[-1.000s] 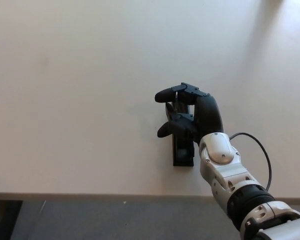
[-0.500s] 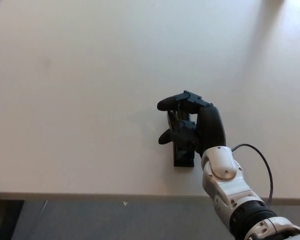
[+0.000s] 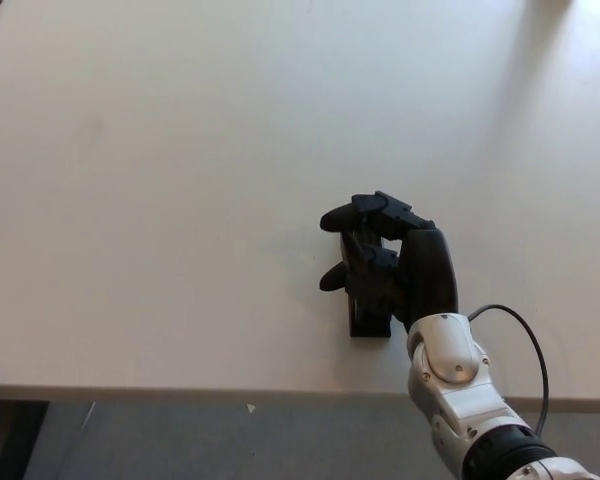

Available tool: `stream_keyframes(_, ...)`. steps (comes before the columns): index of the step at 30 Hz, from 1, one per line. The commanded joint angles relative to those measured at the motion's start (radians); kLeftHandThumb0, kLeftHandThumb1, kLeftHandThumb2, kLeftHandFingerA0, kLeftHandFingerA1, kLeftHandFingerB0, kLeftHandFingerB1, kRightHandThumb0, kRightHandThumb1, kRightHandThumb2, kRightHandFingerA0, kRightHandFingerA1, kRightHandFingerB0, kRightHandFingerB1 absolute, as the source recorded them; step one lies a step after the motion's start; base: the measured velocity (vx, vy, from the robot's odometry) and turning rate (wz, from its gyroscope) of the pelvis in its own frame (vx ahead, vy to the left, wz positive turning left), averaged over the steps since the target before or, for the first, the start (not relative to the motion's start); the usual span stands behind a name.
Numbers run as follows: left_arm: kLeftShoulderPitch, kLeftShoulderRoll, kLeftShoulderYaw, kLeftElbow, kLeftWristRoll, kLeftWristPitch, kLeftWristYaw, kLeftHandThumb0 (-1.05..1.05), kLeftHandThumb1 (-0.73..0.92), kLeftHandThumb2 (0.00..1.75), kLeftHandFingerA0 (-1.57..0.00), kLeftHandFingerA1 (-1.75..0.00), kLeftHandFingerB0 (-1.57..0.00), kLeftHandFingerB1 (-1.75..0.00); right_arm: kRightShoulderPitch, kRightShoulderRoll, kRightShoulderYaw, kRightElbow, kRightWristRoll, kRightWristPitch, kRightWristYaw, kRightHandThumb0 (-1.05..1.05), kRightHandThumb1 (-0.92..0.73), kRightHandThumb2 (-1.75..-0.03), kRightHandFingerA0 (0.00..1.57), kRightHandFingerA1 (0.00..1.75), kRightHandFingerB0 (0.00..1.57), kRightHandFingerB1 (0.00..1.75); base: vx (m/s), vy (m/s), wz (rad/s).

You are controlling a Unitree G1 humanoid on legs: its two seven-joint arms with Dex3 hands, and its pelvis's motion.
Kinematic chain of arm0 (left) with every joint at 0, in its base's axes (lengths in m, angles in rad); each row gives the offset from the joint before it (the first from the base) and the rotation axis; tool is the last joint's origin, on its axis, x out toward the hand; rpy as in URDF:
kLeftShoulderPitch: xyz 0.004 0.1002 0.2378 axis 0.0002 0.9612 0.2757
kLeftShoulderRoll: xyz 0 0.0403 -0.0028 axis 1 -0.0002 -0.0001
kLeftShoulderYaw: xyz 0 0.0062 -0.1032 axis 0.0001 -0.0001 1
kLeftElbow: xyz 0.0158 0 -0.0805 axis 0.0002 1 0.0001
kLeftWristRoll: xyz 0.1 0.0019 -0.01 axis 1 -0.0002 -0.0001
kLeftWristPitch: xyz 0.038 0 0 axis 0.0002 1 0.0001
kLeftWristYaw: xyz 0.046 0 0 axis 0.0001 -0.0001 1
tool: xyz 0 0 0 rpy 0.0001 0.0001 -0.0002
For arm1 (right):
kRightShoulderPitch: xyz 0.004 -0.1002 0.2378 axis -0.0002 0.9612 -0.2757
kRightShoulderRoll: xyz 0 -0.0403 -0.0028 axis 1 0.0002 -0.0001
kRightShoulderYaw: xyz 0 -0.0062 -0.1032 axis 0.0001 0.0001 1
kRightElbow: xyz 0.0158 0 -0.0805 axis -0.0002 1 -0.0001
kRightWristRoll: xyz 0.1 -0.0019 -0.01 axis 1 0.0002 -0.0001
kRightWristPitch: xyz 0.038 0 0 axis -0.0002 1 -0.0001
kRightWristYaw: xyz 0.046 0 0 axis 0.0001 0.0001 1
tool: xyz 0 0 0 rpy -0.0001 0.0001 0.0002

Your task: The robot uses its right hand to press on the stapler that is in the middle of the desk

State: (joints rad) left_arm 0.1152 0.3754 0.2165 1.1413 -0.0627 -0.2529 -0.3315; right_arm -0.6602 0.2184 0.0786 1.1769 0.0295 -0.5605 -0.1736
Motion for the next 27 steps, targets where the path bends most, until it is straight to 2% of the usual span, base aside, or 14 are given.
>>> stream_keyframes(1, 0.038, -0.008, 0.0, 0.0, -0.006, -0.165, -0.048, -0.4, 0.92, 0.9, -0.03, -0.28, 0.0, -0.22, 0.414, 0.066, 0.011, 0.204, -0.044, 0.307, -0.013, -0.11, -0.8, -0.67, 1.17, 1.09, 0.72, 1.08, 0.0, 0.0, 0.0)
stream_keyframes(8, 0.002, -0.011, 0.014, -0.008, -0.024, -0.147, -0.055, -0.4, 0.92, 0.9, -0.03, -0.28, 0.0, -0.22, 0.358, 0.064, 0.001, 0.196, -0.034, 0.305, -0.011, -0.11, -0.8, -0.67, 1.17, 1.09, 0.72, 1.08, 0.0, 0.0, 0.0)
stream_keyframes(9, -0.002, 0.009, -0.015, -0.002, 0.014, -0.153, -0.041, -0.45, 0.92, 0.98, -0.01, -0.29, 0.0, -0.24, 0.253, 0.067, -0.028, 0.163, 0.001, 0.283, 0.007, -0.09, -0.77, -0.72, 1.21, 1.07, 0.75, 1.17, 0.0, 0.0, 0.0)
stream_keyframes(10, -0.005, 0.015, -0.02, -0.001, 0.021, -0.156, -0.038, -0.45, 0.92, 0.98, -0.01, -0.29, 0.0, -0.24, 0.221, 0.067, -0.038, 0.152, 0.012, 0.276, 0.016, -0.1, -0.74, -0.75, 1.22, 1.09, 0.77, 1.17, 0.0, 0.0, 0.0)
stream_keyframes(16, -0.056, 0.017, -0.021, -0.003, 0.016, -0.145, -0.035, -0.45, 0.92, 0.98, -0.01, -0.29, 0.0, -0.24, 0.167, 0.058, -0.054, 0.148, 0.018, 0.289, 0.018, -0.1, -0.74, -0.75, 1.22, 1.09, 0.77, 1.17, 0.0, 0.0, 0.0)
stream_keyframes(17, -0.078, 0.019, -0.024, -0.009, 0.018, -0.121, -0.027, -0.48, 0.92, 0.92, -0.04, -0.31, -0.02, -0.23, 0.052, 0.049, -0.077, 0.099, 0.046, 0.269, 0.021, -0.09, -0.72, -0.79, 1.2, 1.15, 0.79, 1.13, 0.0, 0.0, 0.0)
stream_keyframes(19, -0.119, 0.022, -0.022, -0.011, 0.015, -0.105, -0.023, -0.49, 0.92, 0.91, -0.04, -0.31, -0.02, -0.22, -0.015, 0.034, -0.083, 0.085, 0.046, 0.257, 0.024, -0.06, -0.72, -0.79, 1.21, 1.14, 0.78, 1.14, 0.0, 0.0, 0.0)
stream_keyframes(21, -0.147, 0.037, -0.053, -0.094, 0.053, 0.014, 0.036, -0.49, 0.92, 0.92, -0.01, -0.22, -0.01, -0.17, -0.112, 0.01, -0.1, 0.052, 0.057, 0.249, 0.028, -0.1, -0.7, -0.83, 1.23, 1.08, 0.79, 1.17, 0.0, 0.0, 0.0)
stream_keyframes(22, -0.198, 0.029, -0.019, -0.06, 0.005, 0.041, 0.01, -0.51, 0.92, 0.93, 0.0, -0.19, 0.0, -0.13, -0.165, -0.005, -0.112, 0.04, 0.065, 0.252, 0.042, -0.13, -0.69, -0.84, 1.25, 1.06, 0.78, 1.17, 0.0, 0.0, 0.0)
stream_keyframes(24, -0.236, 0.022, 0.001, -0.028, -0.017, 0.024, 0.005, -0.5, 0.92, 0.93, 0.0, -0.17, 0.0, -0.15, -0.219, -0.023, -0.12, 0.023, 0.063, 0.246, 0.049, -0.15, -0.75, -0.77, 1.25, 1.08, 0.78, 1.17, 0.0, 0.0, 0.0)
stream_keyframes(27, -0.268, 0.023, 0.009, -0.016, -0.021, 0.029, 0.001, -0.48, 0.92, 0.93, 0.0, -0.18, 0.0, -0.16, -0.267, -0.038, -0.148, 0.003, 0.08, 0.236, 0.077, -0.14, -0.73, -0.8, 1.25, 1.11, 0.79, 1.15, 0.0, 0.0, 0.0)
